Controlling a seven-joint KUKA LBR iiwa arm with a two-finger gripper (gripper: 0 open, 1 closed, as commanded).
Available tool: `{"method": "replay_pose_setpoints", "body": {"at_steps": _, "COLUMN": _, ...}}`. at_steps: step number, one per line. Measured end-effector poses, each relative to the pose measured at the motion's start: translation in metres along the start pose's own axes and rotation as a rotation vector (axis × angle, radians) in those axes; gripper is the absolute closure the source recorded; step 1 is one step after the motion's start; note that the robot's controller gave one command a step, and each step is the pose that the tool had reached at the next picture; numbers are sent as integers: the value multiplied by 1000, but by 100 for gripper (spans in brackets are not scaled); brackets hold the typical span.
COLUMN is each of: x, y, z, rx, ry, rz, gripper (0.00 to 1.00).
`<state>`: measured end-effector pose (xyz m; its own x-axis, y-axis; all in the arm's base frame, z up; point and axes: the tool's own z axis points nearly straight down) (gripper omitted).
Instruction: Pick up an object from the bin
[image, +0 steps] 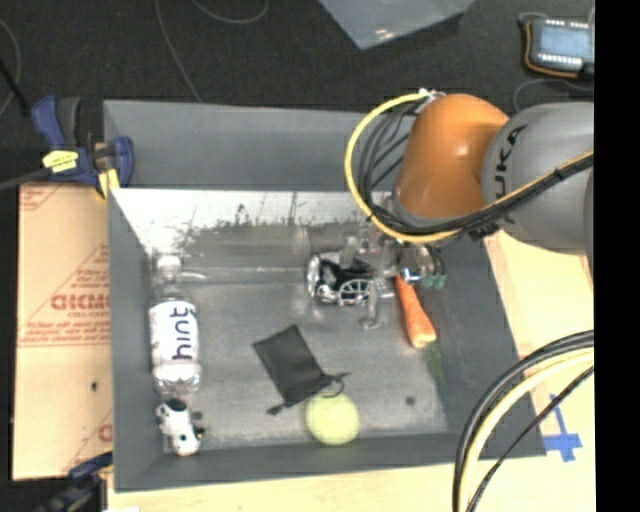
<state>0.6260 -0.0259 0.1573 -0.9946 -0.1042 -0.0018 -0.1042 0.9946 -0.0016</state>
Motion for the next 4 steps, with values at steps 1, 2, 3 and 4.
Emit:
{"method": "replay_pose_setpoints", "body": {"at_steps": 1, "x": -19, "y": -8, "z": 30, "rx": 1, "ry": -13, "rz": 31, "gripper": 0}}
{"method": "replay_pose_setpoints", "body": {"at_steps": 2, "x": -15, "y": -7, "z": 89, "rx": -1, "ry": 0, "rz": 69, "gripper": 0}}
{"method": "replay_pose_setpoints", "body": {"at_steps": 3, "x": -17, "y": -12, "z": 83, "rx": -2, "ry": -21, "rz": 115, "gripper": 100}}
{"method": "replay_pose_setpoints", "body": {"at_steps": 4, "x": -17, "y": -12, "z": 83, "rx": -2, "ry": -21, "rz": 115, "gripper": 100}}
